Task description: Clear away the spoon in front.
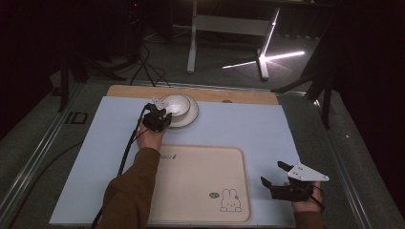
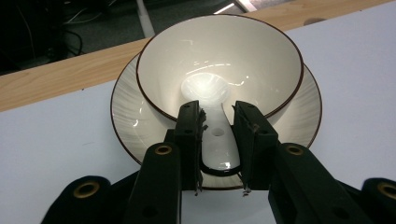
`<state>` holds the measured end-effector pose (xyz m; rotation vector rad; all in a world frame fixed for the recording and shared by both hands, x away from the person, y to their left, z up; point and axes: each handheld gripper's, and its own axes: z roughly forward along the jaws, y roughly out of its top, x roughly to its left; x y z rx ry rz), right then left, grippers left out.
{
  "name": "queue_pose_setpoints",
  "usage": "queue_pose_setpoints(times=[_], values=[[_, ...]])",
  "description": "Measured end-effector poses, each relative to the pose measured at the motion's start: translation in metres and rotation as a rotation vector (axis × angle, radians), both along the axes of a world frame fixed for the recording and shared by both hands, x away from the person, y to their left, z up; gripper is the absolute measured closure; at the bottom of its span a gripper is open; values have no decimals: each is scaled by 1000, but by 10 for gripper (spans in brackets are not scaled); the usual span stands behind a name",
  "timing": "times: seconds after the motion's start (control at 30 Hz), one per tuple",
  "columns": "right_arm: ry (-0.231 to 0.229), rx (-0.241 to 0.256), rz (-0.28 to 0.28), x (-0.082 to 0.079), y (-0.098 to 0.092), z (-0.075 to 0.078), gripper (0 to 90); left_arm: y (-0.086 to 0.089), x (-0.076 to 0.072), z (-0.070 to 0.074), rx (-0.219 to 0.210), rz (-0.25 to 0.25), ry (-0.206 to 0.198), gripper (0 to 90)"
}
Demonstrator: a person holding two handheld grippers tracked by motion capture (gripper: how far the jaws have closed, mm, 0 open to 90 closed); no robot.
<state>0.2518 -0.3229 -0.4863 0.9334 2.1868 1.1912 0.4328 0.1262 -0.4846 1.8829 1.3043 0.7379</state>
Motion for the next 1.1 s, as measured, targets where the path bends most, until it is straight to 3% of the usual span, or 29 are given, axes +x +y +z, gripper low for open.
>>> queue_pose_setpoints(times=[0.3,0.87,1.1], values=[[2,-1,2,0,0,0,138,0,1,0,3,5,-4,691],[4,-1,2,0,0,0,138,-3,-1,1,20,4,-10,735],[4,-1,2,0,0,0,138,-2,-4,7,-3,2,-27,736]])
